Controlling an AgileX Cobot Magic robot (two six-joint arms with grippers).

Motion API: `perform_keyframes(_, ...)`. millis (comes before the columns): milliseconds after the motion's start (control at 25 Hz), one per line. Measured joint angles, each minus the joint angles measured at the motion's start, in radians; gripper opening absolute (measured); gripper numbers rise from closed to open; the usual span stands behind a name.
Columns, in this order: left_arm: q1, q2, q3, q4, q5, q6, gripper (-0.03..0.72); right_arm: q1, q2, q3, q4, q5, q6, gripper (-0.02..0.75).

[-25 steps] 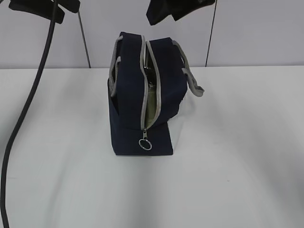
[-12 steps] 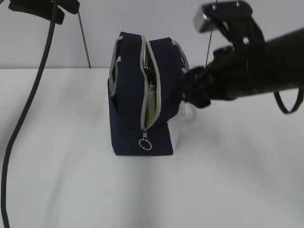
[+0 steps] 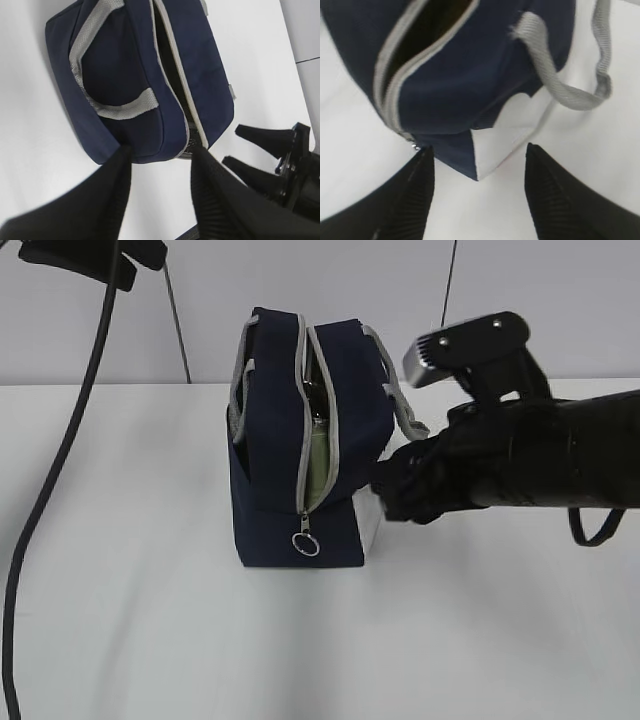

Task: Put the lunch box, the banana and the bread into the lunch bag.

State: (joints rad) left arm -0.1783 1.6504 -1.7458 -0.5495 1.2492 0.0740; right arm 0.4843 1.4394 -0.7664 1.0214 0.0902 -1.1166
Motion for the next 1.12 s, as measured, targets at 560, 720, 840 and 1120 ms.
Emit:
perform_keyframes(560, 0.000, 0.000, 0.000, 0.008, 0.000, 0.000, 0.289, 0.283, 0.000, 0.050, -0.090, -0.340, 0.139, 0.425)
perform_keyframes(720, 0.000, 0.000, 0.000, 0.009, 0.000, 0.000, 0.288, 0.290, 0.000, 0.123, -0.331, -0.414, 0.480, 0.425)
perform_keyframes(840, 0.000, 0.000, 0.000, 0.009, 0.000, 0.000, 0.288, 0.290, 0.023, 0.186, -0.544, -0.451, 0.713, 0.425)
perform_keyframes(1120, 0.000, -0.003, 0.028, 0.008, -0.002, 0.000, 0.288, 0.290, 0.073, 0.214, -0.672, -0.464, 0.853, 0.425)
